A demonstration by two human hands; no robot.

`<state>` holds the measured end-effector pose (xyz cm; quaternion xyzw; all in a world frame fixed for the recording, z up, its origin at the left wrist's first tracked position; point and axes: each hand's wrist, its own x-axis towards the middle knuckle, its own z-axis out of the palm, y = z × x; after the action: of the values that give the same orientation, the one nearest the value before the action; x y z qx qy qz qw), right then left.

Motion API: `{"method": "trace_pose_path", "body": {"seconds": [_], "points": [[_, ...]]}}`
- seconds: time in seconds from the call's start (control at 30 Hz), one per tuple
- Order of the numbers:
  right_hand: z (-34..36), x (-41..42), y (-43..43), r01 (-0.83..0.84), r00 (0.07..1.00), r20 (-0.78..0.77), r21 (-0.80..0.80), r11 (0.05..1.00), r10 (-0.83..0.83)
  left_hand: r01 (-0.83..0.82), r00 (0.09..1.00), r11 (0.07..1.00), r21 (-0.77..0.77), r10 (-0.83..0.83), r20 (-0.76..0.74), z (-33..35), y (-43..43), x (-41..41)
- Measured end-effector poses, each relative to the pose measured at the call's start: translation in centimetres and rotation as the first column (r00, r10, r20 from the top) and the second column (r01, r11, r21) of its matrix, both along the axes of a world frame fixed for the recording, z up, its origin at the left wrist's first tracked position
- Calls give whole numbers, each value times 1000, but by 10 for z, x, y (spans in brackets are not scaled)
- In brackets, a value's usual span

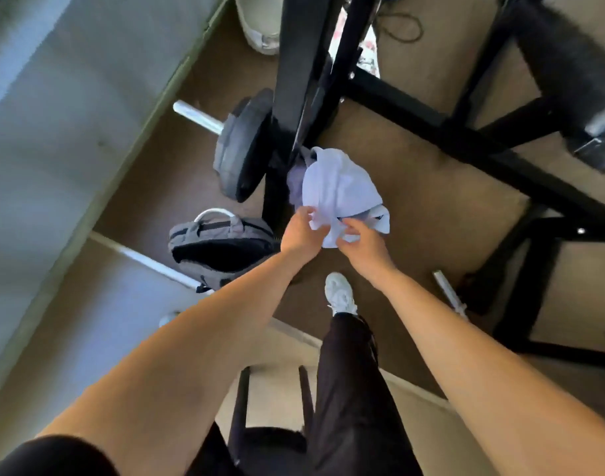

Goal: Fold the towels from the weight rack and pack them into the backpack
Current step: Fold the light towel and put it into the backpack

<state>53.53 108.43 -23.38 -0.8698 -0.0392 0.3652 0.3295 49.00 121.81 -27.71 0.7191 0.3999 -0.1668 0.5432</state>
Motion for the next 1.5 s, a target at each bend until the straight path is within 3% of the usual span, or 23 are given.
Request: {"method": "trace_pose_path", "body": {"seconds": [0.17,0.27,0.33,0.4,0.5,0.6,0.7,0.83,0.97,1.03,1.13,1.23,1.37,1.5], "points": [[-21,-12,5,85,994,-73,75,994,-80,-91,994,995,36,93,-62,-30,-4,16],[-17,-10,7,63,997,34,138,988,-69,-113,994,981,157,110,28,-28,3,5],[-9,-4,14,37,984,164,168,985,-65,-145,980,980,136,124,157,-11,9,-8],[4,7,26,-58,950,313,196,979,-6,-115,952,990,84,86,294,19,16,-19],[37,23,50,-358,848,458,128,925,265,21,890,993,112,-69,450,68,37,-30],[74,32,77,-595,750,392,47,802,533,138,842,971,196,-219,493,106,67,-47],[113,23,106,-700,654,358,-48,713,666,134,840,960,244,-241,486,143,108,-72],[154,-7,142,-668,707,268,-50,742,655,28,876,979,204,-122,466,169,166,-117],[188,-59,173,-695,696,226,-26,718,682,-30,879,985,169,-54,473,196,207,-156],[200,-86,186,-673,738,143,78,736,659,-44,864,990,135,-30,503,206,220,-173],[197,-123,197,-464,836,-135,346,816,532,-41,865,990,139,-34,500,200,233,-200],[168,-151,198,-252,822,-352,478,841,447,-1,923,993,118,-45,383,170,233,-228],[119,-172,187,-195,779,-419,547,814,468,-18,952,998,-56,34,305,116,215,-270],[59,-189,168,-255,749,-397,565,785,530,-10,944,983,-182,69,324,62,196,-303]]}}
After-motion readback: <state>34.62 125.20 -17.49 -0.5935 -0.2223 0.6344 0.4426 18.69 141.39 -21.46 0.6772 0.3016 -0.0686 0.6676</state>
